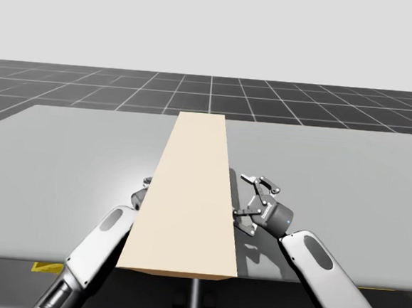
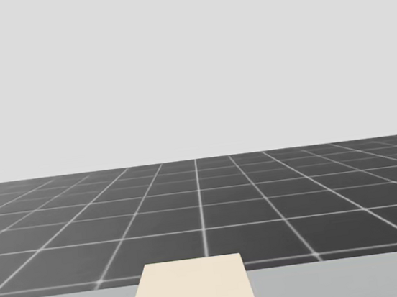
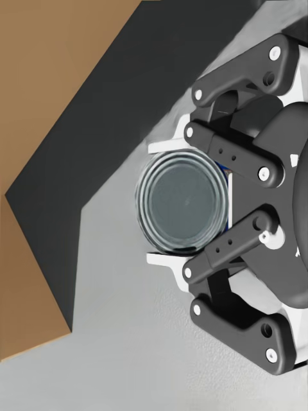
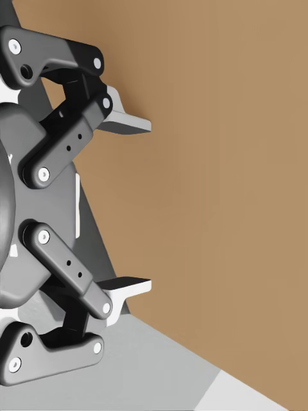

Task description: Retrieve the object from inside the box.

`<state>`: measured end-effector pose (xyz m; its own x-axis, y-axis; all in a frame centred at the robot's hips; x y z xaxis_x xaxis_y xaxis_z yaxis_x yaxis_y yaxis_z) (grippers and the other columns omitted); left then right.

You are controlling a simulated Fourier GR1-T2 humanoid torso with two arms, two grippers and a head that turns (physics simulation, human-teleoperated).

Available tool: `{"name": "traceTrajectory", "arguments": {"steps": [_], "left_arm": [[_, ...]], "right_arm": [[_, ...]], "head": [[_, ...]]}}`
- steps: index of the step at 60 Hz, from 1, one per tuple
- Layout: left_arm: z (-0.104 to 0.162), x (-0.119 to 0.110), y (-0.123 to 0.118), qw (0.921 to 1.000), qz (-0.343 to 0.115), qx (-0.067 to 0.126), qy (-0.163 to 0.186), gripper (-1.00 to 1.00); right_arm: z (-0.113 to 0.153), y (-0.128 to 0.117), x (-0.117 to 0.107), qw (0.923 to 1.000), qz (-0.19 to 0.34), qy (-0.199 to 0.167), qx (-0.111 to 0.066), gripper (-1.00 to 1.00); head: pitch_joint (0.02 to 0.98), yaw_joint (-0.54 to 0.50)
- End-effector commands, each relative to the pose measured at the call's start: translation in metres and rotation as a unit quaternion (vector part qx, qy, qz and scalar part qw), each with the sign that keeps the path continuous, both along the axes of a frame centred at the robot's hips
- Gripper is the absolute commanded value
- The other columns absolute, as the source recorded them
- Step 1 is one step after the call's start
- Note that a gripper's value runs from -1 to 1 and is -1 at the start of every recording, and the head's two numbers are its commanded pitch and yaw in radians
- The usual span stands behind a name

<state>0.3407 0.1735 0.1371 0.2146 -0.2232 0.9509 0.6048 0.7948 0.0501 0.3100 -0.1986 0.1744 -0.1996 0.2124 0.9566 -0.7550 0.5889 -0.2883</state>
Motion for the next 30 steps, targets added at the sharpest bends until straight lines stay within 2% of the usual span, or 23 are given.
{"name": "traceTrajectory", "arguments": {"steps": [1,5,13,22,30], "left_arm": [[0.023,-0.016,0.049,0.9998,0.010,0.007,-0.016,1.00],[0.031,-0.029,0.066,0.9989,0.031,0.022,-0.028,1.00],[0.048,-0.046,0.093,0.9968,0.066,0.023,-0.039,1.00],[0.078,-0.039,0.098,0.9940,0.077,0.028,-0.072,1.00],[0.125,-0.022,0.104,0.9892,0.088,0.028,-0.114,1.00]], "right_arm": [[0.005,0.003,0.001,0.9999,0.005,-0.007,0.010,-1.00],[0.006,0.002,0.001,0.9999,0.005,-0.008,0.010,-1.00],[0.007,0.000,0.001,0.9999,0.005,-0.010,0.012,-1.00],[0.007,0.000,0.001,0.9998,0.005,-0.010,0.015,-1.00],[0.008,-0.002,0.002,0.9997,0.004,-0.014,0.018,-1.00]], "head": [[0.112,-0.01],[0.111,-0.01],[0.108,-0.02],[0.104,-0.02],[0.101,-0.02]]}}
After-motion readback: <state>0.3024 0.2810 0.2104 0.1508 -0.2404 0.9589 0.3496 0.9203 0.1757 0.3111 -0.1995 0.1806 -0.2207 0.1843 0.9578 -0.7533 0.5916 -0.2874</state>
